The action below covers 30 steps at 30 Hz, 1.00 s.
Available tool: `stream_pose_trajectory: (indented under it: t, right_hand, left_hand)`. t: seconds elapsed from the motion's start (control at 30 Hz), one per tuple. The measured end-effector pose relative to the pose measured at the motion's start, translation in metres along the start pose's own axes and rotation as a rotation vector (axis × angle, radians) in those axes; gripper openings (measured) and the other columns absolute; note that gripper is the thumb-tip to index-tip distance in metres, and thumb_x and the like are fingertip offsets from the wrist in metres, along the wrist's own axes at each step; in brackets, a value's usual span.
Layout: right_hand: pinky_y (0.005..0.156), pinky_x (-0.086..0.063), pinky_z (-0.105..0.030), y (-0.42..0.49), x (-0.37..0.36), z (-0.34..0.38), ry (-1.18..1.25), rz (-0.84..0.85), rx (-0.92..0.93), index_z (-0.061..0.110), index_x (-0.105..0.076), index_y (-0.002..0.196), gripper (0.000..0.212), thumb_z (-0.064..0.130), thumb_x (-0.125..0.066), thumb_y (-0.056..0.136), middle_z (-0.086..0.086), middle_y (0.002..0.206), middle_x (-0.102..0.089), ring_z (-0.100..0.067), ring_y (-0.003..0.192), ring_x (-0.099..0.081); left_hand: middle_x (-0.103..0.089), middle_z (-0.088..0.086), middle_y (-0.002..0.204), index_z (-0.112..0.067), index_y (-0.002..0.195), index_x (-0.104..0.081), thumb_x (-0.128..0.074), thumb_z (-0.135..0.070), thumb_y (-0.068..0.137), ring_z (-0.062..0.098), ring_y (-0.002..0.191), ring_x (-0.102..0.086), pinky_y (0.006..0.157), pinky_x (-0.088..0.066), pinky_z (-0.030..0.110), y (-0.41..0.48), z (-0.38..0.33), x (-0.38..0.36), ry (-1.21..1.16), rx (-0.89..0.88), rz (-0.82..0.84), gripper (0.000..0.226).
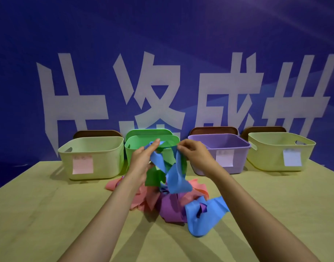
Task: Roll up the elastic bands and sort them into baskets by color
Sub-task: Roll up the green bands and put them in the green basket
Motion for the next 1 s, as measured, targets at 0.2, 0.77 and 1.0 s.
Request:
stream_pose_trajectory:
  t: [0.2, 0.77, 1.0]
  right_hand:
    - [0.071, -0.048, -0.021, -0.004, 0.006, 0.002, 0.402, 0.179, -0.152, 0.013, -0.068, 0.083, 0.006, 0.018, -0.068, 0.085, -0.001, 0.083, -0.068, -0.009, 0.079, -0.061]
    - [0.054, -0.045, -0.025, 0.000, 0.017, -0.020, 0.981, -0.125, -0.448, 0.011, -0.053, 0.082, 0.012, 0.013, -0.052, 0.094, -0.003, 0.061, -0.052, -0.014, 0.055, -0.050]
    - [0.049, -0.038, -0.009, -0.019, 0.004, -0.001, 0.057, 0.257, -0.055, 0.021, -0.036, 0.130, 0.076, 0.007, -0.082, 0.071, 0.007, 0.075, -0.041, 0.004, 0.053, -0.049]
  left_hand:
    - [-0.064, 0.000, 0.065, -0.012, 0.077, -0.062, -0.070, -0.030, 0.083, 0.019, 0.063, -0.059, 0.063, -0.045, 0.029, 0.002, 0.008, 0.012, 0.056, -0.013, -0.074, 0.021]
    - [-0.049, 0.002, 0.063, -0.014, 0.070, -0.050, -0.057, -0.030, 0.093, 0.017, 0.060, -0.046, 0.059, -0.041, 0.028, 0.002, 0.033, 0.049, 0.000, 0.162, -0.234, 0.030]
    - [-0.035, 0.001, 0.067, -0.014, 0.090, -0.054, -0.055, -0.029, 0.095, 0.014, 0.060, -0.039, 0.059, -0.041, 0.027, 0.001, 0.032, 0.044, 0.036, 0.142, -0.217, 0.016]
Point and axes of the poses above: each hand's wrist, its own y-axis towards the middle knuckle, its own x-axis out of the back of the hand, z = x × y, the point moved 4 cm from there along y, towards the middle knuckle
